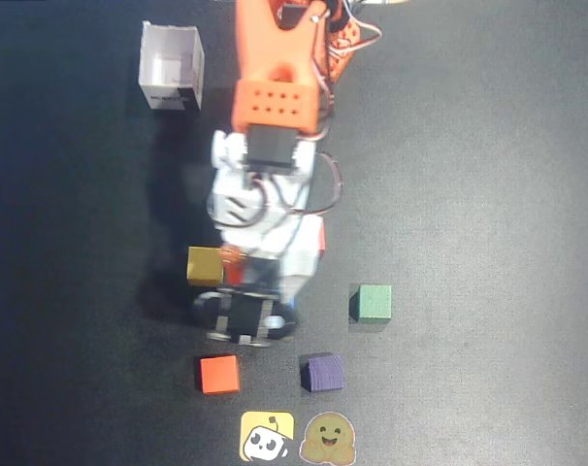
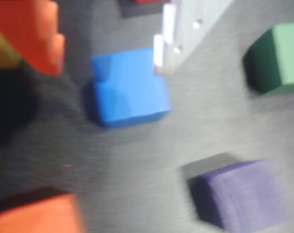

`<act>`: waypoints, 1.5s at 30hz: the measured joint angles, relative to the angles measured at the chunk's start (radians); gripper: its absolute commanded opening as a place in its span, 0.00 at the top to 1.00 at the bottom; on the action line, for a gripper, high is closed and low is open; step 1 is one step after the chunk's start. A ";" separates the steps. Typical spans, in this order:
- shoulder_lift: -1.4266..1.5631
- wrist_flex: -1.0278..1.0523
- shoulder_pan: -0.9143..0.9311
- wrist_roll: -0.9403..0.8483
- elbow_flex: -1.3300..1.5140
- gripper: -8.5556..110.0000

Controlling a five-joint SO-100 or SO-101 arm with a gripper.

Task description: Put the yellow cube on top of the blue cube.

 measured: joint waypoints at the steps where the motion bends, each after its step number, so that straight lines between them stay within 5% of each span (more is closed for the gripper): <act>1: 0.000 0.000 0.012 0.006 0.000 0.81; 21: 0.074 -0.115 0.210 -0.020 0.218 0.81; 45: 0.077 -0.204 0.213 -0.190 0.314 0.73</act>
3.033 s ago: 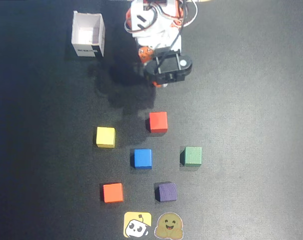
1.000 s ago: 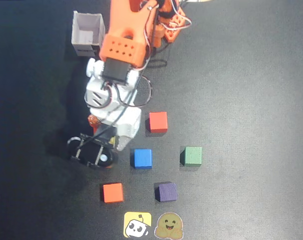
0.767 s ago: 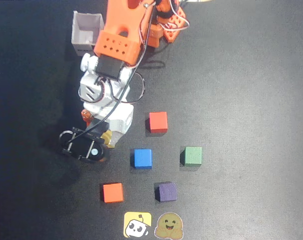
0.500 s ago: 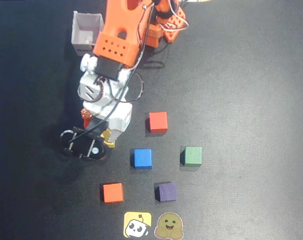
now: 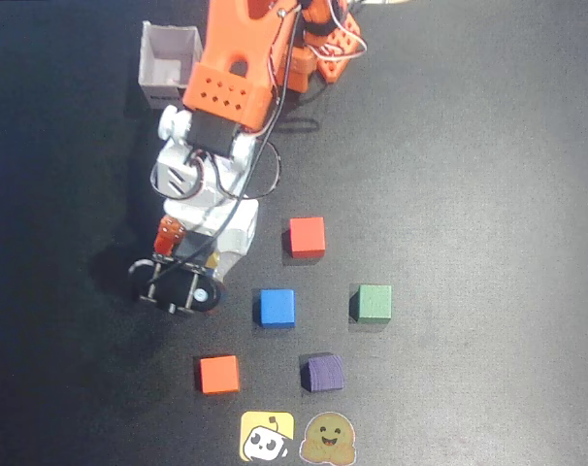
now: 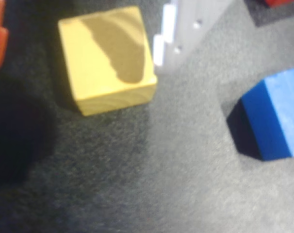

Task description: Put the yellow cube on top of the blue cube.

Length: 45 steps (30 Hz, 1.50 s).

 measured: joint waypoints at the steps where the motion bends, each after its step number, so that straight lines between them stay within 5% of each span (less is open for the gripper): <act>1: 0.000 0.000 -0.005 0.000 0.000 0.73; 45: -0.041 -0.133 0.031 -0.087 0.153 0.73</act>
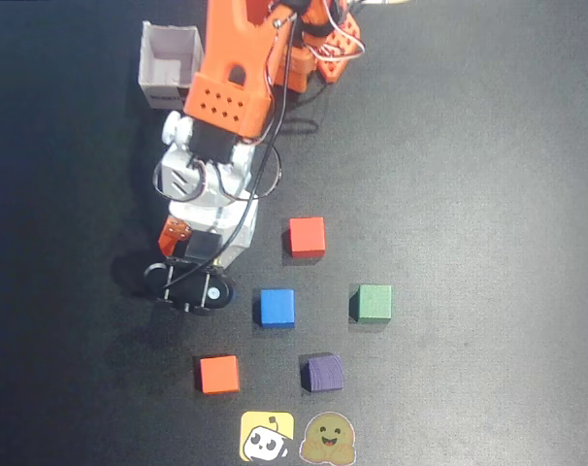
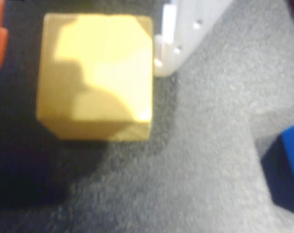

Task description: Put the yellow cube on top of the blue cube.

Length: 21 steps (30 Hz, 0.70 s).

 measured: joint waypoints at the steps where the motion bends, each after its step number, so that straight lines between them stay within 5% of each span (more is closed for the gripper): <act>1: -0.002 0.000 0.000 -0.002 0.002 0.73; 21: -0.046 -0.084 0.000 0.023 0.041 0.86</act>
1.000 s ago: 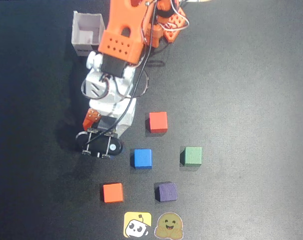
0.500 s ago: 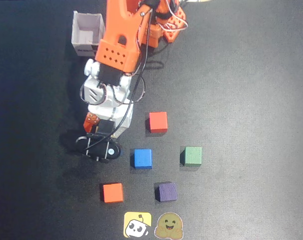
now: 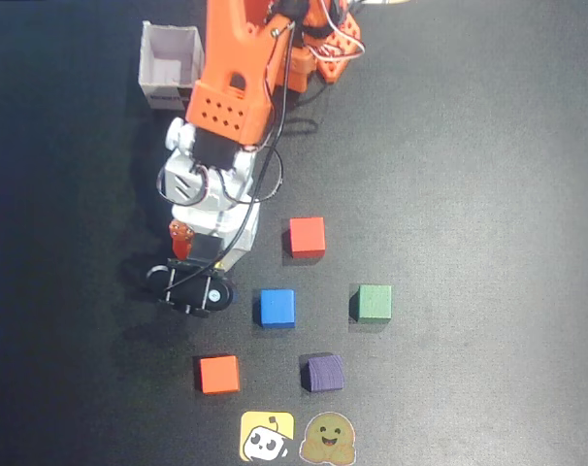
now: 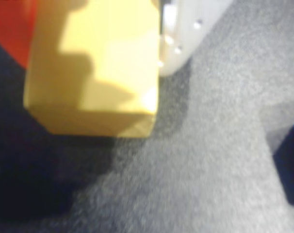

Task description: Put the yellow cube on top of the blue cube.

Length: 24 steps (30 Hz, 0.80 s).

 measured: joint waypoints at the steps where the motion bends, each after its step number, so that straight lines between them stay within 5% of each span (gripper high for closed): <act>1: 0.000 0.000 0.000 0.000 0.000 0.86; 24: 0.318 0.201 -0.094 0.084 0.000 0.85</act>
